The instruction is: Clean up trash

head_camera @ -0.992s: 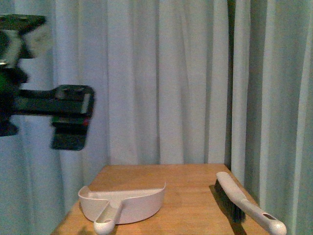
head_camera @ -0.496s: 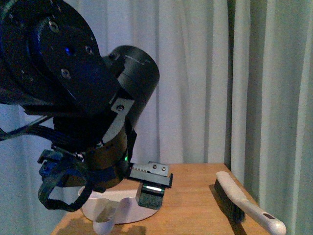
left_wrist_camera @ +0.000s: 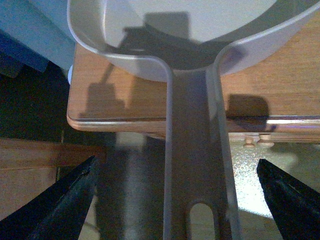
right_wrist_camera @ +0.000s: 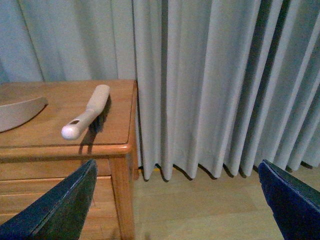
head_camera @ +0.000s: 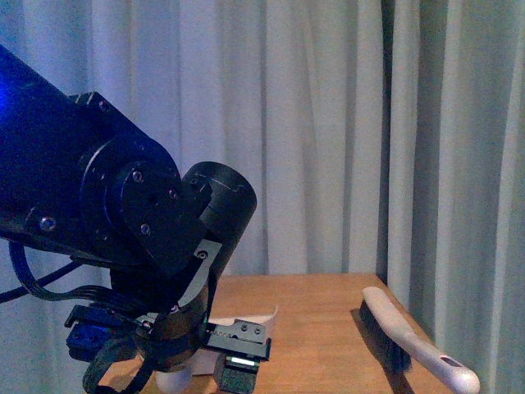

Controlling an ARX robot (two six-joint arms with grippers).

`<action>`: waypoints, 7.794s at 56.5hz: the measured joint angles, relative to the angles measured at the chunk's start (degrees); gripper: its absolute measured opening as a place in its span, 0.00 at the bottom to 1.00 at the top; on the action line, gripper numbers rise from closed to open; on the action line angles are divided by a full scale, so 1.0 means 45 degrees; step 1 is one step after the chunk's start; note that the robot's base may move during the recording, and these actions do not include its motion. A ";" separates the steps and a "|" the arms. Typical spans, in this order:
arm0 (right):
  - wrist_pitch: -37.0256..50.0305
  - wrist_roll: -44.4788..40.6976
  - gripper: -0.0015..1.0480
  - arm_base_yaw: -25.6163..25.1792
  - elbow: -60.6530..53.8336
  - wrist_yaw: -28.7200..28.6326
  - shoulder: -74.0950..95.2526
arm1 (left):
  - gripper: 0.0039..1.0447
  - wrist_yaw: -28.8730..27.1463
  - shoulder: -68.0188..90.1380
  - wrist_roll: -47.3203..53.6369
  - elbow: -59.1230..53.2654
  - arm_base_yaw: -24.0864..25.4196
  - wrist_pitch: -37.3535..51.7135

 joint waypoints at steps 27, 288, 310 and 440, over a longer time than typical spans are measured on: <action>0.0000 -0.0005 0.93 -0.0005 0.0000 0.0000 0.0000 | 0.72 0.0253 0.1010 -0.0044 0.0675 0.0160 0.0282; 0.2035 0.3677 0.20 0.5144 1.3138 0.4566 2.1255 | 0.27 1.0482 -2.1294 0.4692 -1.4911 0.9282 0.9947; 0.4736 -0.0976 0.20 0.5911 0.7227 0.5552 1.3406 | 0.27 1.0482 -2.1294 0.4692 -1.4911 0.9282 0.9947; 0.3789 -0.3517 0.20 0.9753 0.4095 1.0520 0.5532 | 0.26 1.0501 -2.1342 0.4687 -1.4945 0.9316 0.9904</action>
